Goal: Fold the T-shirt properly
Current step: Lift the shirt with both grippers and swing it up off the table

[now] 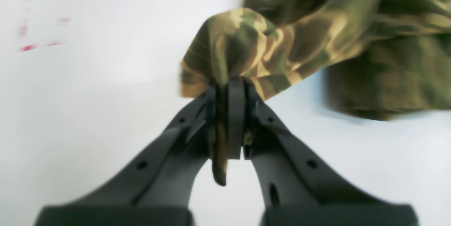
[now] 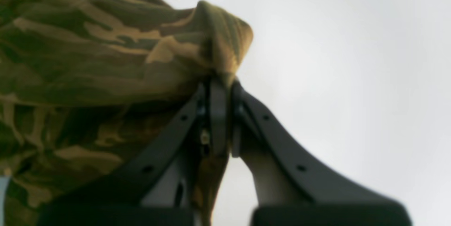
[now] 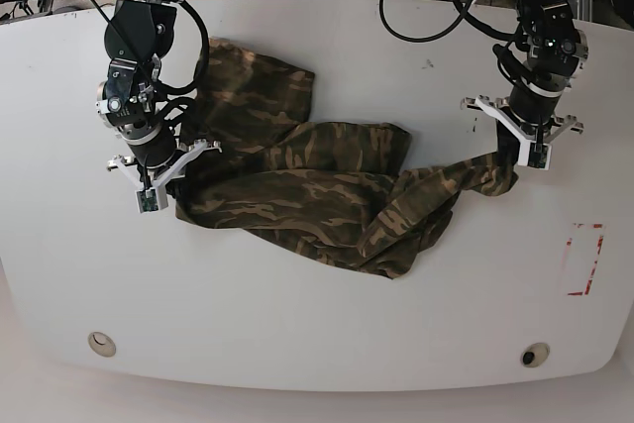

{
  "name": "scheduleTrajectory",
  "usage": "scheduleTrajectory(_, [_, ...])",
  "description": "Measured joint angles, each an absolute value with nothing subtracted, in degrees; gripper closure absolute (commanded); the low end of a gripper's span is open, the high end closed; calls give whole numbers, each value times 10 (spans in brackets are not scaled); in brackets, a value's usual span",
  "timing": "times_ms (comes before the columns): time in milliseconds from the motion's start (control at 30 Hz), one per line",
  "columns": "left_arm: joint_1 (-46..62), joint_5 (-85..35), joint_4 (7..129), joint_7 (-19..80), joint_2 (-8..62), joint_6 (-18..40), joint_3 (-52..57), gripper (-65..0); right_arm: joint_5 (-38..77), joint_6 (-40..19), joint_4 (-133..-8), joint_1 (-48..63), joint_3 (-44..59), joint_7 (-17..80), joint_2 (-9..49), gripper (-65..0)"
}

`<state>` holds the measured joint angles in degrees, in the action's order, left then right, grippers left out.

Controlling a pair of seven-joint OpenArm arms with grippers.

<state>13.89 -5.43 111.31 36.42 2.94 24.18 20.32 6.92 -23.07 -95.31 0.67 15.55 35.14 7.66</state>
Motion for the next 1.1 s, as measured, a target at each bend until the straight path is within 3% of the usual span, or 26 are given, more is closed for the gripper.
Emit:
scheduleTrajectory(300, [50, -60, 1134, 418, 48, 247, 203, -8, 64, -284, -952, -62, 155, 352, 79, 0])
scheduleTrajectory(933, [-298, -55, 1090, 533, 120, 246, 202, -11, 69, -295, -951, -268, 106, 354, 143, 0])
scheduleTrajectory(1100, [-373, -62, 1089, 549, 131, 247, 200, -11, 71, -297, -951, -360, 106, 415, 159, 0])
